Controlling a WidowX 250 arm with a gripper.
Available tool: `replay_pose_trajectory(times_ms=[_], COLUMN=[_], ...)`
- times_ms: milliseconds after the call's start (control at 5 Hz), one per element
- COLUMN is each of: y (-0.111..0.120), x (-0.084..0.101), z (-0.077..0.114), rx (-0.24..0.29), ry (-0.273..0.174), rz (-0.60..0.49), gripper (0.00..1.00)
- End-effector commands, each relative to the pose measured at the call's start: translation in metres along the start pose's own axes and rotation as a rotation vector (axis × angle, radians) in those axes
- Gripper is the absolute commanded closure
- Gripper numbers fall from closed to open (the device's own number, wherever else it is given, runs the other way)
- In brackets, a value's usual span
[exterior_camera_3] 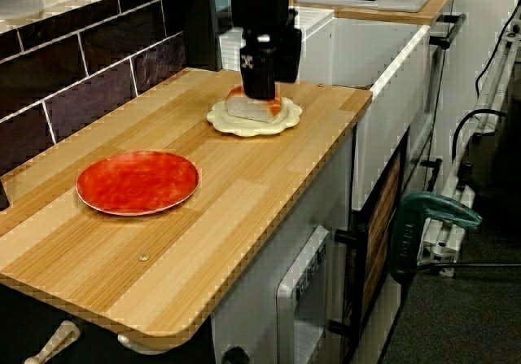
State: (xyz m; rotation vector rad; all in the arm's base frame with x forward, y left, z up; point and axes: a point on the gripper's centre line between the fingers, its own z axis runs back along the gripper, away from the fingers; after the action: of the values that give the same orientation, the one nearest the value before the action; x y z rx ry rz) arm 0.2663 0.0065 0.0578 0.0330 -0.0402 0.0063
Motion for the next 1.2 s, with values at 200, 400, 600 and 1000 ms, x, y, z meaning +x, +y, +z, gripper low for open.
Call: replay_pose_trajectory(times_ms=[200,400,600,1000], y=[0.010,0.012,0.014,0.018], x=[0.025,0.028,0.030,0.030], z=[-0.009,-0.012,-0.013,-0.012], rx=[-0.040,-0.044,-0.056,-0.069], ry=[-0.038,-0.036,-0.039,-0.043], rz=[0.047,0.065,0.079,0.098], gripper=[0.00,0.00,0.00,1.00])
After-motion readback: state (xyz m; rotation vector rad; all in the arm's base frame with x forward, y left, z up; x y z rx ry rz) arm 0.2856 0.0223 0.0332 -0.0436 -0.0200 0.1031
